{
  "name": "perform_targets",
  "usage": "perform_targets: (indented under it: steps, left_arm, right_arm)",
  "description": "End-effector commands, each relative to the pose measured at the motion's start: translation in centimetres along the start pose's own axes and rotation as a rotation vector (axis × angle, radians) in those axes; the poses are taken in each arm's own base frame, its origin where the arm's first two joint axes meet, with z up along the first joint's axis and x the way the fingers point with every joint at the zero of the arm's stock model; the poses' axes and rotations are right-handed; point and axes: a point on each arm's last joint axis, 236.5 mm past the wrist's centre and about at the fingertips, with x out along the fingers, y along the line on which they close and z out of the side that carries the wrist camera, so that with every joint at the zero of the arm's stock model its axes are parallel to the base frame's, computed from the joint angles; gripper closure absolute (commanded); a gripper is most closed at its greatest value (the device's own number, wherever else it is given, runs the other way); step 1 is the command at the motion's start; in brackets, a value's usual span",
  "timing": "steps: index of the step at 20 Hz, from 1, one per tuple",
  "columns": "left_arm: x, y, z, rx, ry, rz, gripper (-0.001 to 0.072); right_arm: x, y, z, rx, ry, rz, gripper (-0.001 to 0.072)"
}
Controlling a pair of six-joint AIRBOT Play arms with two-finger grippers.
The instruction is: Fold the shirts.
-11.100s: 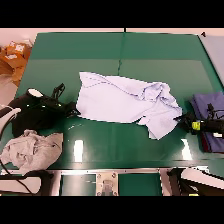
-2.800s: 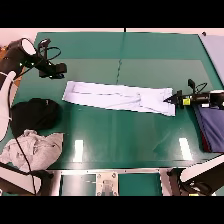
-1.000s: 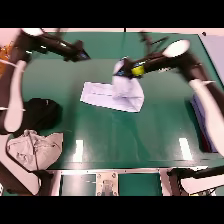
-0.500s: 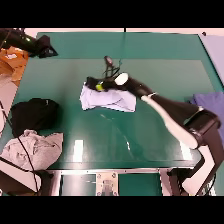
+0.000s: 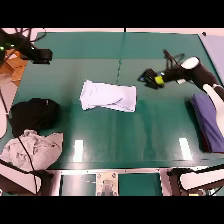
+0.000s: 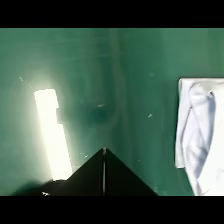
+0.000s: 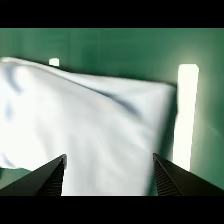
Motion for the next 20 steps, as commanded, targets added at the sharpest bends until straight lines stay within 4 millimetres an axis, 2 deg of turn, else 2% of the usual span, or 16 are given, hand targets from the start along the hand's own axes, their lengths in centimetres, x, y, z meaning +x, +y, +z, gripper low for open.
perform_targets:
  steps: [1,3,7,10,12,14,16,18,19,20]
  left_arm:
    - [0.6,-1.8,-1.3,0.104,0.051,0.066,0.0683]
    - [0.7,-2.7,-1.3,0.118,0.052,0.058,0.0683]
    - [0.6,-2.8,-2.4,0.107,0.099,0.051,0.0682]
    - [0.6,-2.8,-2.6,0.106,0.108,0.050,0.0682]
    - [0.6,-2.8,-2.6,0.106,0.110,0.050,0.0682]
    - [0.6,-2.9,-2.7,0.106,0.114,0.049,0.0682]
    - [0.6,-2.9,-2.9,0.105,0.120,0.049,0.0682]
    - [0.5,-2.9,-2.9,0.105,0.122,0.048,0.0682]
    - [0.5,-2.9,-3.0,0.105,0.125,0.048,0.0681]
    - [0.5,-2.9,-3.0,0.105,0.126,0.047,0.0681]
  right_arm:
    - [0.9,-6.0,-4.7,0.112,0.086,-0.020,0.0100]
    - [4.1,-5.2,-6.7,0.135,0.111,0.043,0.0100]
    - [9.2,-0.3,-8.1,0.127,0.145,0.195,0.0101]
    - [11.0,3.3,-8.5,0.097,0.168,0.250,0.0105]
    - [10.3,5.6,-7.5,0.045,0.162,0.286,0.0673]
    - [7.6,8.5,-5.2,-0.025,0.119,0.338,0.0694]
    - [2.8,11.0,-1.5,-0.098,0.012,0.352,0.0695]
    - [-4.2,12.1,2.5,-0.192,-0.116,0.314,0.0694]
    - [-8.0,11.5,4.6,-0.208,-0.188,0.265,0.0694]
    - [-12.1,9.8,6.9,-0.195,-0.262,0.190,0.0694]
